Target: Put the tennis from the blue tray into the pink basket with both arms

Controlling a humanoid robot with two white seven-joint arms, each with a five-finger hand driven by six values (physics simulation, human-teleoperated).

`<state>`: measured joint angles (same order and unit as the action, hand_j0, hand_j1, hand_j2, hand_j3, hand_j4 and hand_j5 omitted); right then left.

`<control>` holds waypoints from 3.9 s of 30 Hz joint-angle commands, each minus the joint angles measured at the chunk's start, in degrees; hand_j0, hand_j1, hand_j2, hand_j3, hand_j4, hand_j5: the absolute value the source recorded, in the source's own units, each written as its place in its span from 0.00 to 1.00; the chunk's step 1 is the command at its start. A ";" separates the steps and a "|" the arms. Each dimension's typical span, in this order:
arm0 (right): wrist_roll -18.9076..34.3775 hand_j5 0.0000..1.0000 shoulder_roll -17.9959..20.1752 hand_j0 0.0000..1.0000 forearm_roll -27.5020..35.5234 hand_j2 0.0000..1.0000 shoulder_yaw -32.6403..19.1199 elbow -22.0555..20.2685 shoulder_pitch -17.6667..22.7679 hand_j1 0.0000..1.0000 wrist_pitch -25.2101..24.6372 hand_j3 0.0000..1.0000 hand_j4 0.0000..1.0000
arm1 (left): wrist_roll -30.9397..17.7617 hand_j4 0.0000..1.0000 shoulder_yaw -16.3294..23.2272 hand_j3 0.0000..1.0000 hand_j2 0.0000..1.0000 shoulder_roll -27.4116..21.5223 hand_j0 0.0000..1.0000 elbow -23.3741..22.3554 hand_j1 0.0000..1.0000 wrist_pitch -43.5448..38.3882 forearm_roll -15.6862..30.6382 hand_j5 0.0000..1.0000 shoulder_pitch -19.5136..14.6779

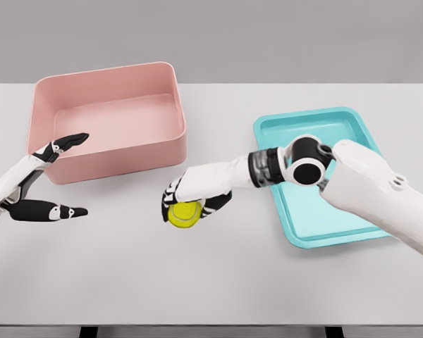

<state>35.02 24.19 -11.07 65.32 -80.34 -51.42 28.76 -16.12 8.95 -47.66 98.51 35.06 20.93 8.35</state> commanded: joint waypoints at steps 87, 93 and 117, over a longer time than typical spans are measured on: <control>-0.02 1.00 24.85 1.00 21.96 1.00 -59.34 -20.12 40.25 1.00 6.24 1.00 1.00 | -0.14 1.00 22.87 1.00 1.00 10.30 1.00 -1.13 1.00 -20.29 -4.32 1.00 -12.92; -0.02 1.00 24.85 1.00 21.96 1.00 -59.17 -20.12 40.34 1.00 6.24 1.00 1.00 | 0.03 1.00 22.78 1.00 1.00 11.00 1.00 -1.39 1.00 -20.20 -7.57 1.00 -13.09; -0.02 1.00 25.20 1.00 21.96 1.00 -58.99 -20.12 40.25 1.00 6.24 1.00 1.00 | 0.29 0.83 22.78 0.83 0.83 15.40 0.83 -4.38 0.83 -20.11 -13.64 0.83 -13.44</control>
<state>35.03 49.35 10.44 6.36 -100.44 -11.16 35.17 -15.89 31.71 -32.24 94.12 15.05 7.04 -5.01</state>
